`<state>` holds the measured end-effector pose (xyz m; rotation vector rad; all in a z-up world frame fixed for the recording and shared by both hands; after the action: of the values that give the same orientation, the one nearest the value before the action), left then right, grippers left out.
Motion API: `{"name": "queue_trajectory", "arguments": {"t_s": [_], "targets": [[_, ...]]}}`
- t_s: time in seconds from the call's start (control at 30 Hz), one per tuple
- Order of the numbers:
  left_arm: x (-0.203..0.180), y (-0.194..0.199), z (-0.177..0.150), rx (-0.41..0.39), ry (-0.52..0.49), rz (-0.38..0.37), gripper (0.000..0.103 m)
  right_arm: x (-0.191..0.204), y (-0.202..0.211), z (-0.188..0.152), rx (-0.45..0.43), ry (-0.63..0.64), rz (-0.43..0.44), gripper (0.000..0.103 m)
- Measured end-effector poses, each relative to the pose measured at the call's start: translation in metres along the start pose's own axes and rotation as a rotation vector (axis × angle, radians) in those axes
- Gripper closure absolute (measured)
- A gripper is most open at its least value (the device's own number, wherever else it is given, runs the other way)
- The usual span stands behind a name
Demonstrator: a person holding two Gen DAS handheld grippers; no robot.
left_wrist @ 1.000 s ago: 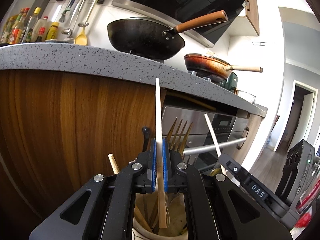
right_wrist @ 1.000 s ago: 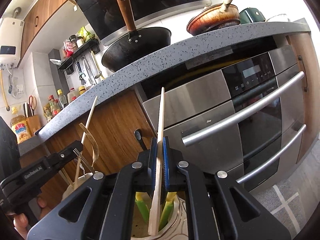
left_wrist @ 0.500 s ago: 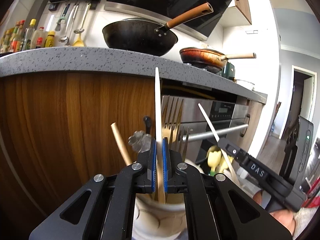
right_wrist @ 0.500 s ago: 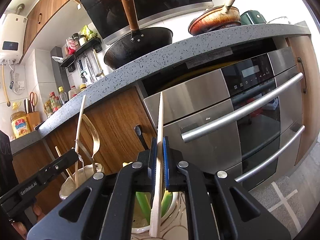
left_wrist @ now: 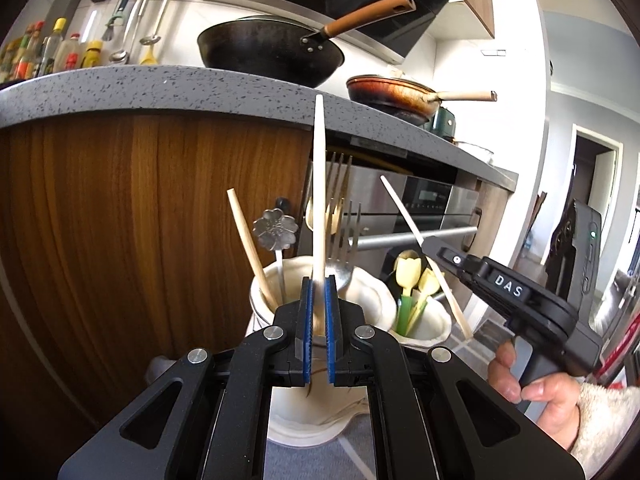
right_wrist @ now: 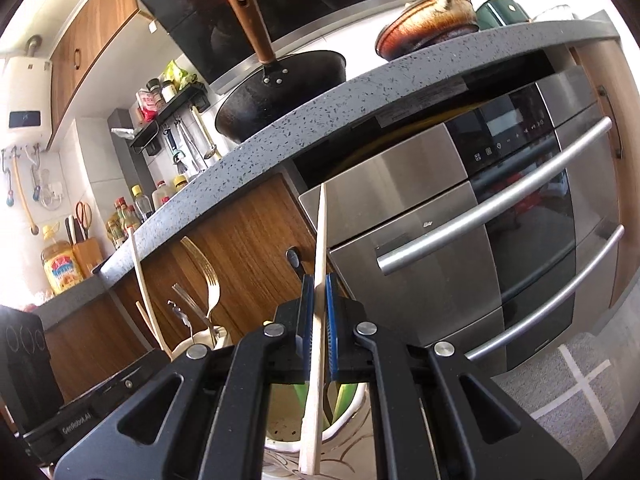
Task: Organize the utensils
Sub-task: 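Lower chopstick into larger pot with left tool and open it, then lower chopstick into smaller pot with right tool and release it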
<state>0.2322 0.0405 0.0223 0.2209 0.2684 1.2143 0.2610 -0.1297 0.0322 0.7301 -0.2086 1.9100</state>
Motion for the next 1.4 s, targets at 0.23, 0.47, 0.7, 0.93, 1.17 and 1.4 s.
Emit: {"name": "queue_trajectory", "arguments": {"t_s": [0.23, 0.47, 0.7, 0.93, 1.17, 1.4], "targets": [[0.003, 0.0, 0.0, 0.001, 0.011, -0.01, 0.097, 0.001, 0.0, 0.002, -0.003, -0.021, 0.016, 0.097], [0.006, 0.002, 0.004, -0.009, 0.029, -0.024, 0.081, 0.008, -0.006, 0.004, -0.02, 0.01, 0.001, 0.097], [0.009, 0.007, 0.004, -0.022, 0.046, -0.036, 0.076, 0.009, -0.018, 0.006, -0.039, 0.046, -0.051, 0.097], [0.011, 0.013, 0.006, -0.037, 0.064, -0.059, 0.076, 0.019, -0.016, -0.005, -0.108, 0.173, -0.118, 0.097], [0.01, 0.015, 0.006, -0.038, 0.076, -0.074, 0.076, 0.022, -0.009, -0.001, -0.107, 0.142, -0.079, 0.097], [0.008, 0.02, 0.008, -0.054, 0.081, -0.093, 0.076, 0.043, -0.011, 0.001, -0.084, 0.148, 0.002, 0.097]]}}
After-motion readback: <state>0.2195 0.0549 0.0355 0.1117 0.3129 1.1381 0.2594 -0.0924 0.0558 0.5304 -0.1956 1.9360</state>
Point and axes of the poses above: each gripper's, at about its wrist camera, not at the fingertips, and y roughly against the way its jaws point, x to its left, z to its top, the point moved 6 cm from there along -y, roughly the way its jaws point, and after that the axes turned 5 degrees about -y, right-handed, at the moved point
